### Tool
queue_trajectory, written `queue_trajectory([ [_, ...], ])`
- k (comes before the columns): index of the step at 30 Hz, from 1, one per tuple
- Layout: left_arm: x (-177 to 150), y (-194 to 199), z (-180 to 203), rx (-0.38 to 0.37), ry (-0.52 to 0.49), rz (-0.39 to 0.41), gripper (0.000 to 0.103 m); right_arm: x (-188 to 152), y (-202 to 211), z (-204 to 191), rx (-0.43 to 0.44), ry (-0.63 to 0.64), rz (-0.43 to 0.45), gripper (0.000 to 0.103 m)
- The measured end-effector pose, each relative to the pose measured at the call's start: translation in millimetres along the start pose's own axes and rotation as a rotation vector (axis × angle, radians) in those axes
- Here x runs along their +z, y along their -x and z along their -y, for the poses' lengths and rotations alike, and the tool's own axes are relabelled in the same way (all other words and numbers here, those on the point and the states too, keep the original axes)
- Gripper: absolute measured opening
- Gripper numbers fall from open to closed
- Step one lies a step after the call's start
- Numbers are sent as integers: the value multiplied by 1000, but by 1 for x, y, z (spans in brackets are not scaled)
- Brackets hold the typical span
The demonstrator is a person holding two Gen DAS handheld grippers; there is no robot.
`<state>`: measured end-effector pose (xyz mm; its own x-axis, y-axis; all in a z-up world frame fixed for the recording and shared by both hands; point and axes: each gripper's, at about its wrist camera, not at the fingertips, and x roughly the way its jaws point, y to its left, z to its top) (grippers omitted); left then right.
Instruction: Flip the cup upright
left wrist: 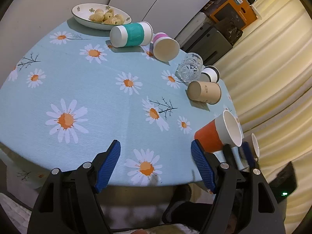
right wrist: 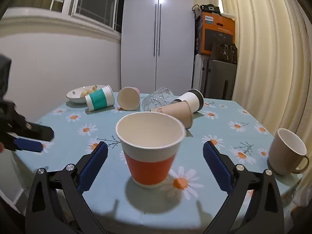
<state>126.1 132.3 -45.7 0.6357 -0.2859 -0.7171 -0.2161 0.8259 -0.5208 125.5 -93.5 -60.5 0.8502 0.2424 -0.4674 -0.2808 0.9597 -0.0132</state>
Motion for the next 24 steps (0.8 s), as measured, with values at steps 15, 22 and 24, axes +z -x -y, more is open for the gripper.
queue_trajectory([
  [15, -20, 30, 32, 78, -189, 153, 96, 31, 88, 63, 135, -73, 27, 98],
  [22, -41, 53, 59, 128, -337, 278, 96, 35, 100, 82, 203, -82, -58, 98],
  [24, -51, 59, 66, 132, -373, 302, 96, 35, 102, 83, 217, -75, -78, 98],
])
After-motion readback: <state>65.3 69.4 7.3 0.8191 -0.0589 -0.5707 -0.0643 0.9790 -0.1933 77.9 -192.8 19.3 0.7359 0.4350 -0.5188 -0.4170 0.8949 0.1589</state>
